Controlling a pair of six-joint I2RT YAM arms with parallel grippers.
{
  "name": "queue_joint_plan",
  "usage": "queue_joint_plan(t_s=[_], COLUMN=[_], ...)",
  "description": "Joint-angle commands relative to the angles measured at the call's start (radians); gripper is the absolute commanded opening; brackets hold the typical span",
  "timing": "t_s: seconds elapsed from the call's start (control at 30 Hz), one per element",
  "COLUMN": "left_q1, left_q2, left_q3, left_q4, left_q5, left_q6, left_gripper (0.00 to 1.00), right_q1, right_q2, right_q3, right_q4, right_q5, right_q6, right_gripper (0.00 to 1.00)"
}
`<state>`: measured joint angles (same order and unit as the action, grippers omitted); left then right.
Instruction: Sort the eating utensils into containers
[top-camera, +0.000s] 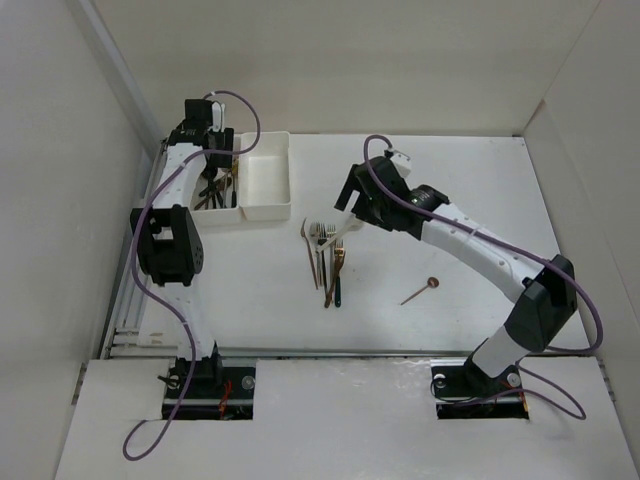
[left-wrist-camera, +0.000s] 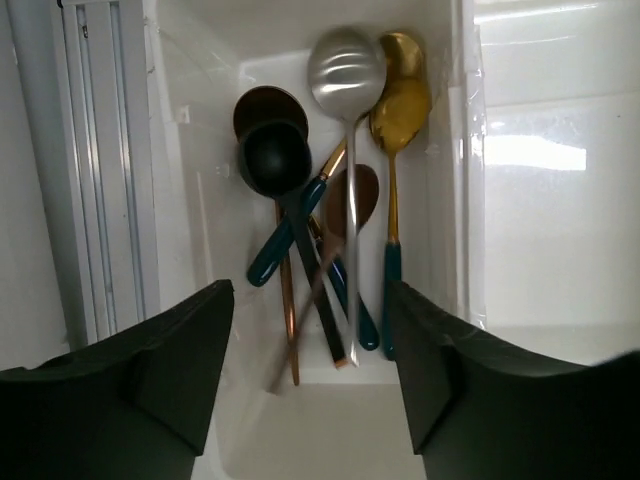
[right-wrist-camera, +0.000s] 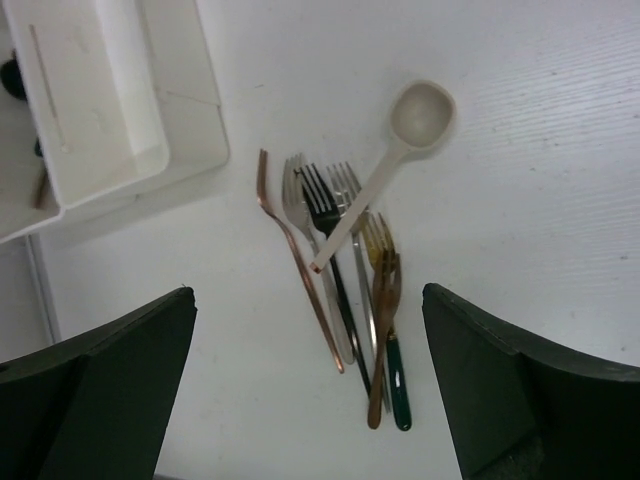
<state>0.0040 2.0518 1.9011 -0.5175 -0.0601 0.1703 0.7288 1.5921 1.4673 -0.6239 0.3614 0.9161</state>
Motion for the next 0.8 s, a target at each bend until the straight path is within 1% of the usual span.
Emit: queue_joint_plan(t_s=[0.0, 0.03, 0.1, 0.13, 0.2, 0.23, 0.27, 0.3, 0.33, 0.37, 0.4, 0.43, 0.47, 0.5, 0.53, 0.57, 0.6, 0.67, 0.7, 0.77], left_q1=[0.001, 0.001, -0.009, -0.025, -0.059, -0.109, -0.140, -0.172, -0.208, -0.281, -0.318, -0.353, -0.419, -0.450, -0.479, -0.505, -0.547, -0.575, -0.585, -0.598], left_q2=[-0.033, -0.033, -0.082, -0.105, -0.165, -0.236, -0.274, -0.307, -0.356, -0.372, -0.372, -0.372, -0.346, -0.320, -0.290, -0.219, -0.184, -0.119, -0.067, -0.026], left_q3=[0.033, 0.033, 0.033, 0.033, -0.023, -0.057, -0.094, -0.164, -0.193, -0.220, -0.255, -0.255, -0.255, -0.255, -0.241, -0.225, -0.208, -0.159, -0.143, -0.102], left_q4=[0.017, 0.017, 0.030, 0.040, 0.077, 0.124, 0.146, 0.160, 0.169, 0.169, 0.160, 0.146, 0.108, 0.091, 0.071, 0.029, 0.013, 0.001, -0.009, -0.009], left_q5=[-0.021, -0.030, -0.050, -0.072, -0.081, -0.081, -0.034, 0.001, 0.041, 0.121, 0.159, 0.198, 0.235, 0.284, 0.293, 0.302, 0.327, 0.338, 0.338, 0.338], left_q6=[-0.005, -0.005, 0.005, 0.005, 0.047, 0.067, 0.089, 0.134, 0.156, 0.173, 0.185, 0.208, 0.218, 0.218, 0.218, 0.218, 0.218, 0.209, 0.209, 0.196], left_gripper=[0.62, 0.63, 0.63, 0.64, 0.64, 0.64, 0.64, 0.64, 0.66, 0.70, 0.72, 0.72, 0.72, 0.72, 0.72, 0.72, 0.72, 0.72, 0.72, 0.72], right_q1=[-0.023, -0.058, -0.098, -0.121, -0.190, -0.210, -0.229, -0.261, -0.275, -0.288, -0.319, -0.334, -0.351, -0.388, -0.406, -0.426, -0.442, -0.485, -0.496, -0.511], right_q2=[-0.023, -0.023, -0.047, -0.064, -0.093, -0.104, -0.115, -0.127, -0.151, -0.162, -0.175, -0.197, -0.208, -0.218, -0.227, -0.242, -0.242, -0.264, -0.264, -0.294], right_q3=[-0.035, -0.045, -0.091, -0.110, -0.165, -0.183, -0.200, -0.231, -0.245, -0.257, -0.280, -0.292, -0.303, -0.314, -0.338, -0.350, -0.363, -0.401, -0.413, -0.449], right_q4=[-0.036, -0.036, -0.036, -0.036, -0.036, -0.036, -0.036, -0.025, -0.016, -0.016, -0.002, -0.002, -0.002, -0.002, -0.002, -0.002, -0.011, -0.040, -0.040, -0.053], right_q5=[0.014, -0.001, -0.030, -0.059, -0.082, -0.082, -0.094, -0.095, -0.095, -0.095, -0.108, -0.108, -0.125, -0.151, -0.166, -0.182, -0.194, -0.207, -0.207, -0.217], right_q6=[-0.011, -0.011, -0.002, -0.002, -0.002, -0.002, -0.002, -0.002, -0.002, -0.002, -0.002, -0.002, -0.002, -0.002, -0.002, -0.002, -0.002, -0.002, -0.002, -0.002], right_gripper=[1.00, 1.00, 1.00, 1.00, 1.00, 1.00, 1.00, 1.00, 1.00, 0.97, 0.94, 0.88, 0.83, 0.76, 0.75, 0.75, 0.77, 0.81, 0.81, 0.81])
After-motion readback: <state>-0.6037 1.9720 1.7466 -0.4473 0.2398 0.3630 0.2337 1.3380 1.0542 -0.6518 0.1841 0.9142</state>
